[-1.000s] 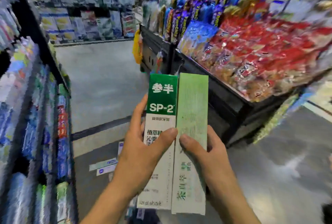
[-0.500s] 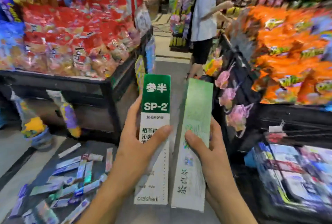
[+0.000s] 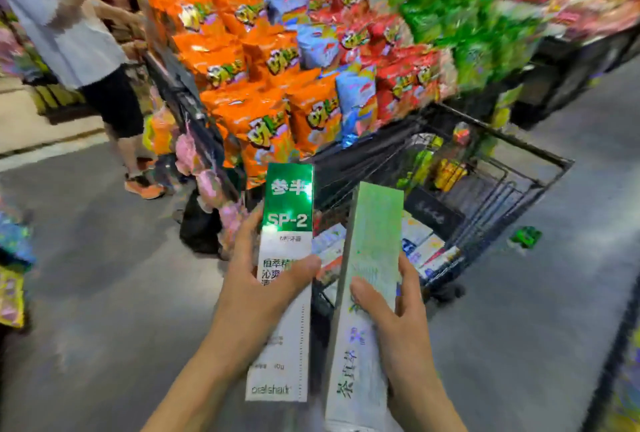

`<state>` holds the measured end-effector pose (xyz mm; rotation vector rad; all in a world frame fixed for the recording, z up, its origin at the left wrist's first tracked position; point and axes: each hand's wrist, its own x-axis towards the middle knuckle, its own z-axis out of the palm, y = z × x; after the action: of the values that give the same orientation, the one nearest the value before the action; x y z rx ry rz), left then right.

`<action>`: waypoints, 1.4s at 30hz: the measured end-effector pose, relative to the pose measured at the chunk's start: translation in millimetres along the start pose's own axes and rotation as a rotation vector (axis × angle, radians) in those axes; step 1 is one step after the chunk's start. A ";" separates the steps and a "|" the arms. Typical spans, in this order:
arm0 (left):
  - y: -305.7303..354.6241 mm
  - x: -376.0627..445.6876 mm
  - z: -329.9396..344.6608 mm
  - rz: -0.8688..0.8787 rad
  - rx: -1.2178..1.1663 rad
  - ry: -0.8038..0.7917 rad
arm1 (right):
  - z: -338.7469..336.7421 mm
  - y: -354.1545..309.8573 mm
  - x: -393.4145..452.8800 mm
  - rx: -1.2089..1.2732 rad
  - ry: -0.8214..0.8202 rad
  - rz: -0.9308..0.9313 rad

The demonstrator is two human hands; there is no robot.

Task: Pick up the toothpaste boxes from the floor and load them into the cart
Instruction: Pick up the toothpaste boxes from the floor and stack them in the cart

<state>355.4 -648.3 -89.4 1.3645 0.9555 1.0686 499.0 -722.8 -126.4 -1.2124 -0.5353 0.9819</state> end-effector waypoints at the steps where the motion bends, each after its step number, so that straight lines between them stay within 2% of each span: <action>1: -4.1 14.4 12.9 -0.014 -0.007 -0.043 | -9.4 -0.8 10.2 0.013 0.041 -0.009; 11: -82.4 159.0 96.6 -0.155 0.085 -0.446 | -52.7 39.1 109.7 0.078 0.479 -0.012; 19: -154.0 326.4 104.9 -0.225 0.310 -0.635 | -34.8 70.7 236.0 0.011 0.727 0.005; 22: -176.0 365.1 105.5 -0.273 0.444 -0.686 | -26.5 73.9 273.3 -0.001 0.767 0.062; 27: -236.1 411.0 107.3 -0.258 0.623 -0.719 | -17.4 104.8 326.0 0.045 0.824 0.247; 36: -360.5 423.4 109.5 -0.240 0.766 -0.771 | -44.5 220.7 372.2 0.055 0.807 0.550; 38: -390.3 424.6 108.5 -0.238 0.795 -0.756 | -51.2 250.1 382.1 0.026 0.830 0.561; 42: -440.8 428.5 108.2 -0.362 0.858 -0.829 | -60.8 298.1 396.0 -0.093 0.853 0.565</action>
<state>587.6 -234.3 -494.8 1.9682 0.9738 -0.2782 646.8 -407.4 -484.2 -1.7615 0.4648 0.7901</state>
